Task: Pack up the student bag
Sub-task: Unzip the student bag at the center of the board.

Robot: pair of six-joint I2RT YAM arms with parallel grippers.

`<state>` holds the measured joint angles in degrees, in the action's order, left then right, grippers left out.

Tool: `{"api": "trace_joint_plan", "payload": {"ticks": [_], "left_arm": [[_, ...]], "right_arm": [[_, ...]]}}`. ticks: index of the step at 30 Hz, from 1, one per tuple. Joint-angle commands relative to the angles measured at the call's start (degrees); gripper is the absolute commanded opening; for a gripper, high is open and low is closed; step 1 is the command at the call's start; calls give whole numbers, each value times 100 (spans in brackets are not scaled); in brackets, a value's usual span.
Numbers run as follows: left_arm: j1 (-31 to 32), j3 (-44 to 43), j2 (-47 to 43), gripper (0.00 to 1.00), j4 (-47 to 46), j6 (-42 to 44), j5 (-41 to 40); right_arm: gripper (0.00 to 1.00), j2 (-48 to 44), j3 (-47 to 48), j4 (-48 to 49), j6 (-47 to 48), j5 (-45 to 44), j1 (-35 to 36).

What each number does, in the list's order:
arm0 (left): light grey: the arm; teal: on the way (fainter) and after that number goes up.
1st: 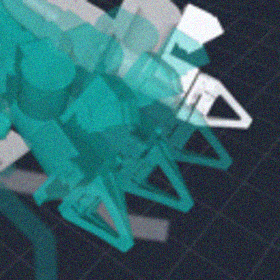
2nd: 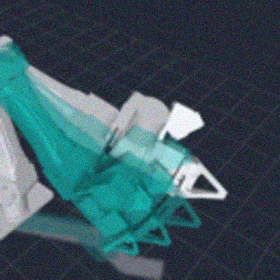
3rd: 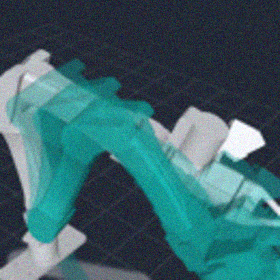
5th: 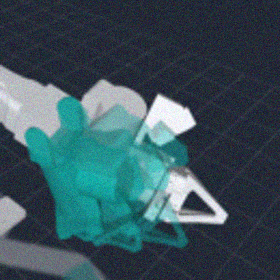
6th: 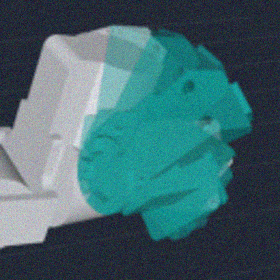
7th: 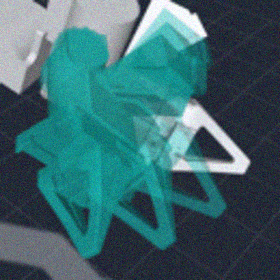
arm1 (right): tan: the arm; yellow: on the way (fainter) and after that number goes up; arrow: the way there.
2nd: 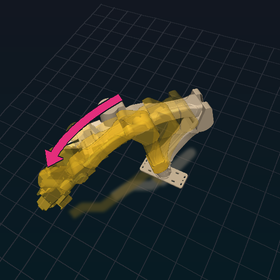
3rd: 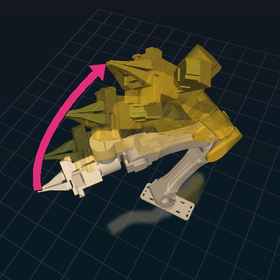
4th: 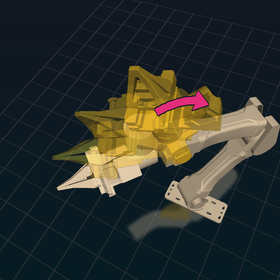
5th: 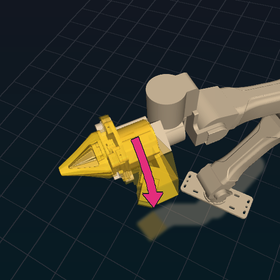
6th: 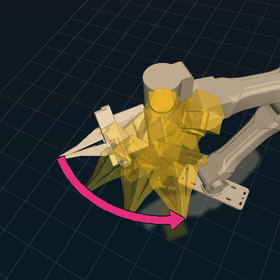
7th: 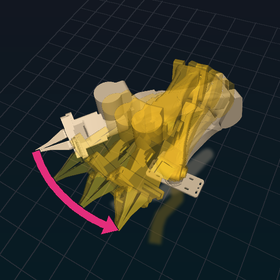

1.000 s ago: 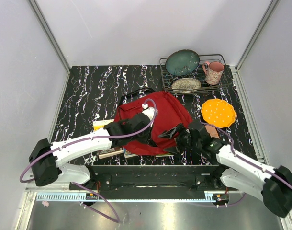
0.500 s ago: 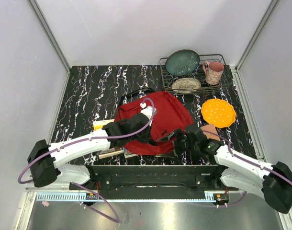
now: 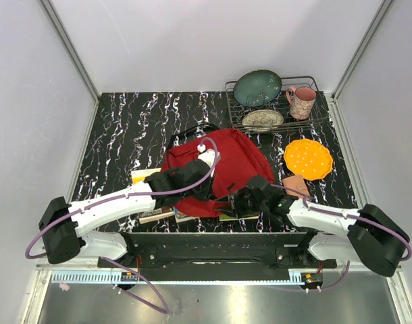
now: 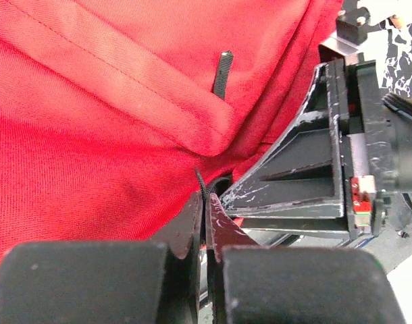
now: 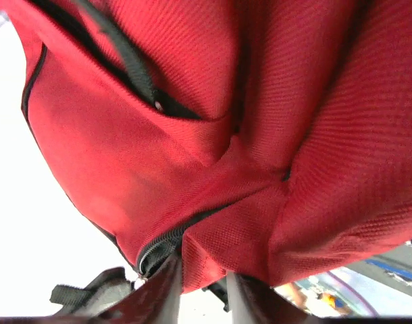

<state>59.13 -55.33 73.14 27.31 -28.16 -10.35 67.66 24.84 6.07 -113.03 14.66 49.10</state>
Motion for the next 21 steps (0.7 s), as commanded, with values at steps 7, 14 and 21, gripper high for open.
{"api": "trace_joint_plan", "payload": {"ticks": [7,14,21], "left_arm": [[19,101,-441,0,-183,-66,-265],[-42,549,-1047,0,72,-110,-792],[-464,901,-1811,0,398,21,-987]], "right_arm": [[0,-514,-778,1144,-1168,-1113,12],[0,-2632,-1438,-771,-1300,-2475,12],[0,-4190,-1851,-2292,-1336,-3100,-6]]}}
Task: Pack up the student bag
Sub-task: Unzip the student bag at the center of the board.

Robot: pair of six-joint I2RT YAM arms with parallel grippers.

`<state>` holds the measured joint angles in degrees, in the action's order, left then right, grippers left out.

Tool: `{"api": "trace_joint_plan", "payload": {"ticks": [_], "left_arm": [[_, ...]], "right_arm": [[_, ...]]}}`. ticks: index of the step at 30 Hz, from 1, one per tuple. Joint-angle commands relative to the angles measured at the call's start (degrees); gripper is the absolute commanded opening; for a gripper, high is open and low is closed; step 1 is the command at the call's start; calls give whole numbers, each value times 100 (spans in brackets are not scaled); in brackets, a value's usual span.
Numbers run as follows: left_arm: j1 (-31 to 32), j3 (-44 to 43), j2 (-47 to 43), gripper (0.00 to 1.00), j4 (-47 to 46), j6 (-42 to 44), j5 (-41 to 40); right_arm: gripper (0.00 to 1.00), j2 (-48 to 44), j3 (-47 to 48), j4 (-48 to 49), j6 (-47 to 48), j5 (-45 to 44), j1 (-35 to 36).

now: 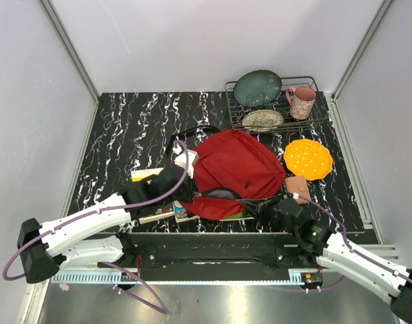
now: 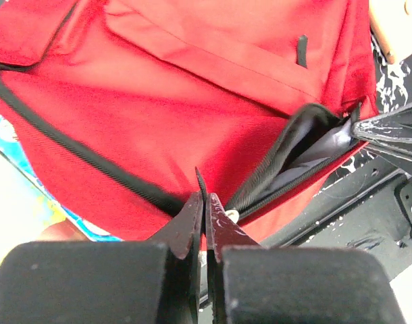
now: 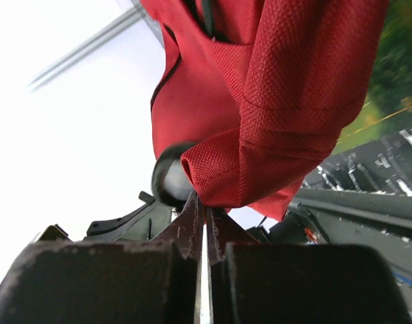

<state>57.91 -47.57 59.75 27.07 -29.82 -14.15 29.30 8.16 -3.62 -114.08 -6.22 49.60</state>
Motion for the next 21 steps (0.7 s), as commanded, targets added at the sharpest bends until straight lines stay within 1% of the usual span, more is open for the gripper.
{"api": "trace_joint_plan", "payload": {"ticks": [1,4,6,7,8,9,10,11,12,14,16,19,20,21], "left_arm": [[-403,125,-499,0,431,257,-598],[-561,117,-560,0,422,354,-449],[-562,108,-561,0,300,416,-308],[-562,99,-561,0,247,425,-116],[-553,90,-552,0,203,425,-71],[-561,73,-543,0,150,390,-27],[-562,73,-543,0,115,381,17],[-553,73,-534,0,80,372,35],[-553,73,-534,0,36,372,53],[-561,64,-534,0,-35,372,105],[-553,46,-508,0,-105,407,210],[-562,-6,-446,0,-202,416,325],[-562,-15,-411,0,-228,425,351],[-553,-50,-359,0,-255,433,369]], "right_arm": [[0,-450,-192,-1352,-1196,-1022,-56],[0,-417,-79,-1440,-863,-1039,-65],[22,-320,237,-1440,-170,-1109,-65],[39,-285,412,-1440,207,-1144,-65],[59,-215,840,-1466,1046,-1206,-65],[67,-57,1106,-1640,1446,-1224,-56],[73,57,1396,-1851,1763,-1250,-65],[77,198,1955,-2114,2193,-1285,-65],[81,451,2213,-2500,2423,-1285,-56],[82,699,2801,-2661,2889,-1111,-56],[82,1050,3032,-2531,3058,-839,-56],[82,1612,3174,-1829,3015,-84,-65],[82,1788,3191,-1601,2910,380,-56],[82,2173,3226,-1268,2866,602,-56]]}}
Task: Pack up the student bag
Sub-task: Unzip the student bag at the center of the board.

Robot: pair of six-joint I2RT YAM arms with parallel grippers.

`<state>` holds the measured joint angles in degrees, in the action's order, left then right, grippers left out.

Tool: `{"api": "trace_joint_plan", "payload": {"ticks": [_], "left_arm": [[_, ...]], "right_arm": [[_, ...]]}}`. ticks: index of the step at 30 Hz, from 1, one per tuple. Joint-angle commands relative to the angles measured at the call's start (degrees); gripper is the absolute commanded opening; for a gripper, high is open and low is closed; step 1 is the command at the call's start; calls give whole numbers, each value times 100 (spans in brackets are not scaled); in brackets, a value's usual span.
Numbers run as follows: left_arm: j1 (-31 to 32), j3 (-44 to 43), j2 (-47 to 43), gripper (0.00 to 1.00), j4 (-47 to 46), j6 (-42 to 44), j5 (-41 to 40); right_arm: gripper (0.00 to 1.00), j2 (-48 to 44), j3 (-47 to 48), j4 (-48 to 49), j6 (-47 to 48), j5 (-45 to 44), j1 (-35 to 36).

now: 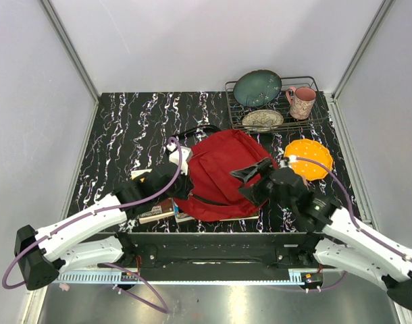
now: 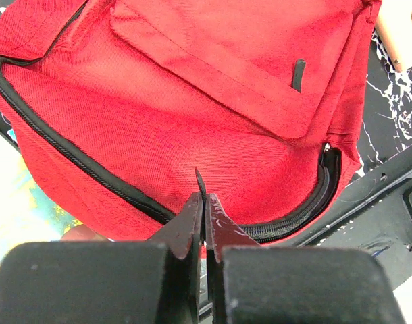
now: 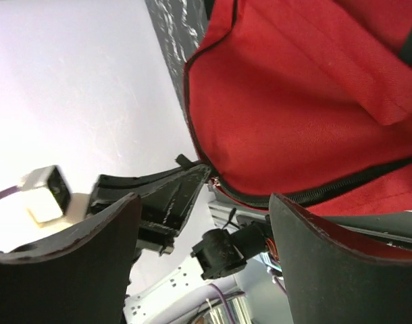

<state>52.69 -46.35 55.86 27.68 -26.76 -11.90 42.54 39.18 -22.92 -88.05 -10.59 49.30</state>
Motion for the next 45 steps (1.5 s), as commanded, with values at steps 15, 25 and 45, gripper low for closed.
{"api": "trace_joint_plan", "payload": {"ticks": [15,25,45], "left_arm": [[-22,-331,136,0,-298,31,56],[-30,-463,189,0,-272,48,-23],[-22,-357,-84,0,-140,57,92]], "right_arm": [[88,1766,55,1605,-2550,2439,176],[87,2345,-147,2070,-3016,2439,431],[0,2234,-973,2987,-3403,1165,458]]}}
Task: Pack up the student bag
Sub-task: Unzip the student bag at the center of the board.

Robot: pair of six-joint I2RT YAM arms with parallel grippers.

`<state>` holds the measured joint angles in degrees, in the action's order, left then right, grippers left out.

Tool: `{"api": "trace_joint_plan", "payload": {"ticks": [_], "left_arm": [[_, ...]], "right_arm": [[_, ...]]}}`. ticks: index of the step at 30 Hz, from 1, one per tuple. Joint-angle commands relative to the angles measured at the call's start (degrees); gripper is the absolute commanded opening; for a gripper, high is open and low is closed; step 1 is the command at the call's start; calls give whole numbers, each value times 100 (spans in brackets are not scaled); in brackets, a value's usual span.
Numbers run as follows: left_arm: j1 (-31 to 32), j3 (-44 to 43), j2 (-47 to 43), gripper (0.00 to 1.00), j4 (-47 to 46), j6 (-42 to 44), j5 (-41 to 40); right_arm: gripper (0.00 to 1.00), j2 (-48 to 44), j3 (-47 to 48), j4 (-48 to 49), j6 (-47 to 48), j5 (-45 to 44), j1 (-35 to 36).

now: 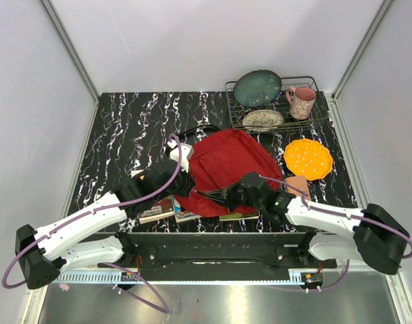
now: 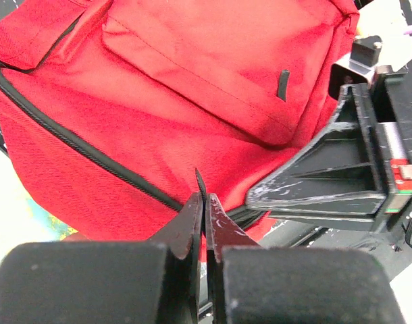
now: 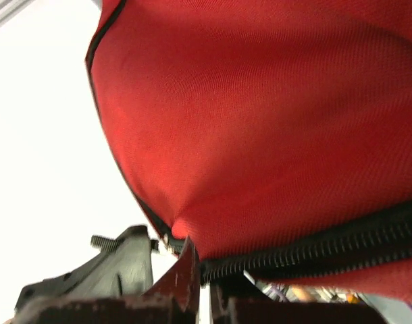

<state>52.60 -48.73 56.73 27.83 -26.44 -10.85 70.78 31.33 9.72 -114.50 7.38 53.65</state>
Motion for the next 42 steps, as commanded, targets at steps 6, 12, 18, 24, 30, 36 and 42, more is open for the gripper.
{"api": "trace_joint_plan", "payload": {"ticks": [6,12,18,24,30,36,42], "left_arm": [[-22,-84,-197,0,-41,68,-268],[-39,65,-382,0,91,182,-663],[-66,118,-426,0,187,226,-761],[-66,346,-724,0,-278,586,82],[-57,575,-1076,0,-665,947,830],[-48,399,-1120,0,-595,1141,945],[-39,522,-1462,0,-595,983,725]], "right_arm": [[0,-1985,-838,-1365,-767,-1519,23],[0,-3576,-1471,-2693,-837,-2196,-3],[0,-5020,-1499,-4476,-583,-2855,5],[0,-4988,-718,-5137,1059,-3453,-3],[0,-3231,908,-5480,3256,-3691,5],[0,-1605,2051,-4699,5032,-3156,-3],[0,-593,2693,-3820,5956,-2241,-12]]}}
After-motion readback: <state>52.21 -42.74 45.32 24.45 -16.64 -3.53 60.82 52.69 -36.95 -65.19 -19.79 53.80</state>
